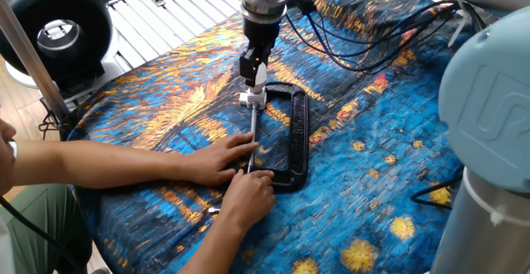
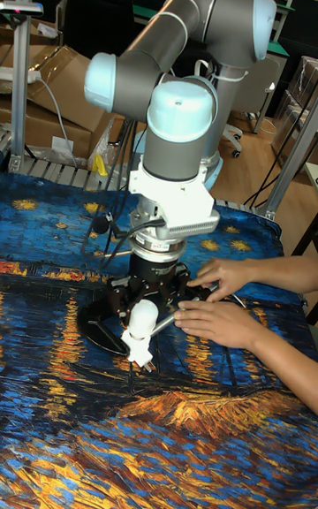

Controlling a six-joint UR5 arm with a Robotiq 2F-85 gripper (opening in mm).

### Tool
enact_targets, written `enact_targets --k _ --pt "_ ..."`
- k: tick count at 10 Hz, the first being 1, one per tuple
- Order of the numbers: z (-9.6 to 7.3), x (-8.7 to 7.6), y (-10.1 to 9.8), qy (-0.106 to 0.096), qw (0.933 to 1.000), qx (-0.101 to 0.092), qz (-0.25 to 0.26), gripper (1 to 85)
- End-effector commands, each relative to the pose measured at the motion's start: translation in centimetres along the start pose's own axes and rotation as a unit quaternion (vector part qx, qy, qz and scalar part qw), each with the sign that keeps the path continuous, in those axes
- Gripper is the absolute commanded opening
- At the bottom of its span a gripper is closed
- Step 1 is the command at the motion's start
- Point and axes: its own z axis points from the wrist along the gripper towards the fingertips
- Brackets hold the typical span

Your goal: Install the light bulb by rotating it

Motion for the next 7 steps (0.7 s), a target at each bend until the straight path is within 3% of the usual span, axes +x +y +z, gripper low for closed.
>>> enact_targets --k 1,4,5,7 --pt "-0.3 0.4 0.5 0.017 0.9996 -0.010 -0.023 66.0" --pt "-1.9 1.2 0.1 0.035 0.9952 0.012 -0.090 66.0" --pt "-2.5 1.6 0.6 0.040 0.9926 0.010 -0.114 66.0" --pt "-3.1 1.3 1.3 0.029 0.9843 0.003 -0.174 66.0"
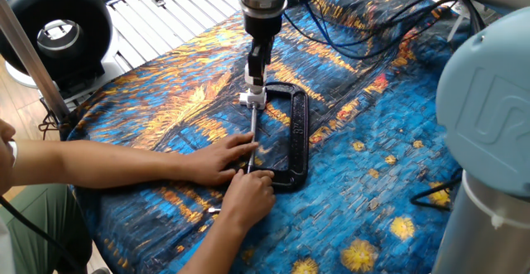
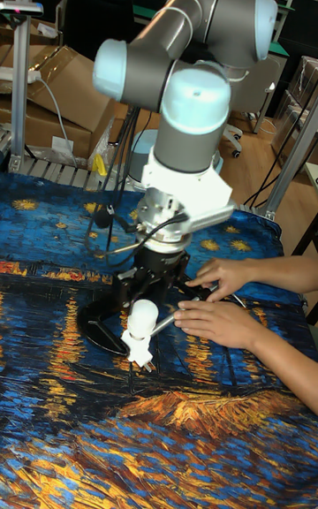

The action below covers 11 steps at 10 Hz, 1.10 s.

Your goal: Install the light bulb by rotating it

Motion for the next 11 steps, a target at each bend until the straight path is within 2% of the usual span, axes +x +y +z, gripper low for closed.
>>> enact_targets --k 1,3,5,8,11 --pt "-1.6 0.2 0.0 0.006 0.9937 0.020 -0.110 66.3" --pt "-2.0 -0.5 -0.4 0.006 0.9866 0.035 -0.160 66.3" --pt "-1.9 -1.2 -0.5 -0.005 0.9806 0.041 -0.192 66.0" --pt "-1.7 -1.9 -1.1 -0.009 0.9715 0.057 -0.230 65.7" --pt "-1.2 -2.1 -1.5 -0.011 0.9644 0.059 -0.258 65.3"
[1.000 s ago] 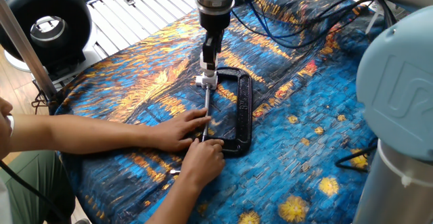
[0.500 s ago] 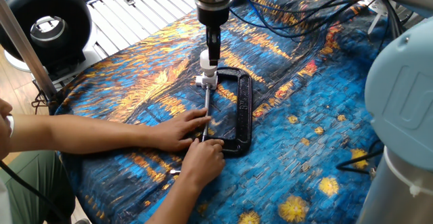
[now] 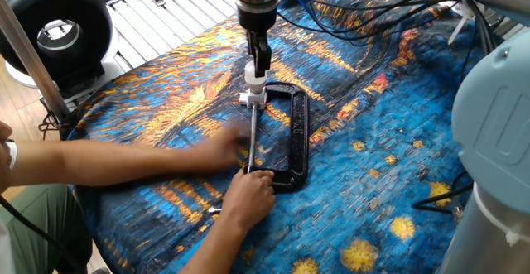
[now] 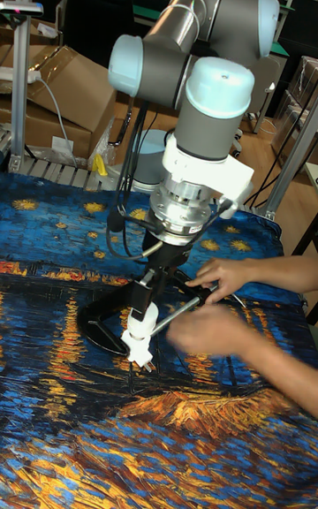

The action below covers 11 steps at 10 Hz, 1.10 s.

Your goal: Install the light bulb by rotating it

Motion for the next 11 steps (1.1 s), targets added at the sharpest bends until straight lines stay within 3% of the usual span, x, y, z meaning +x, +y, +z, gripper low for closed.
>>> enact_targets --k 1,11 --pt "0.40 -0.28 -0.49 -0.009 0.9996 0.004 -0.028 65.3" --pt "0.78 -0.65 0.05 -0.013 0.9997 0.001 -0.020 63.7"
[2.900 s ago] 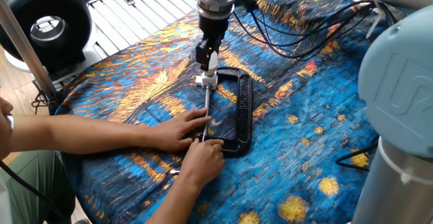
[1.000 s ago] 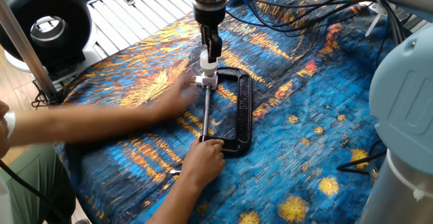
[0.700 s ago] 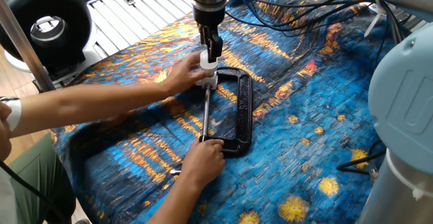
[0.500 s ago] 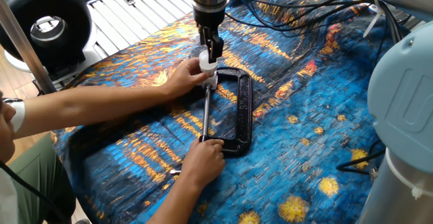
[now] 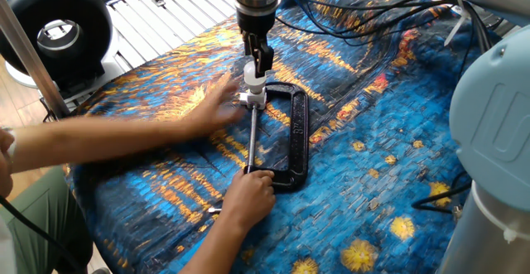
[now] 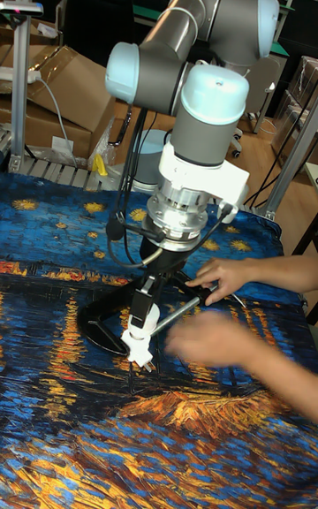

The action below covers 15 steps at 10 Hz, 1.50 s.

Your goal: Install the light bulb by rotating it

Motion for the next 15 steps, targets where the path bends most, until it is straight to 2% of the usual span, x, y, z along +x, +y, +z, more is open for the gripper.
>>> enact_targets --k 1,6,15 --pt "0.16 -0.68 0.28 -0.009 0.9999 0.001 0.007 63.0" --pt "0.53 -0.16 -0.04 0.001 0.9997 0.008 -0.024 61.3" --pt "0.88 -0.40 0.54 -0.001 0.9999 0.008 -0.014 55.3"
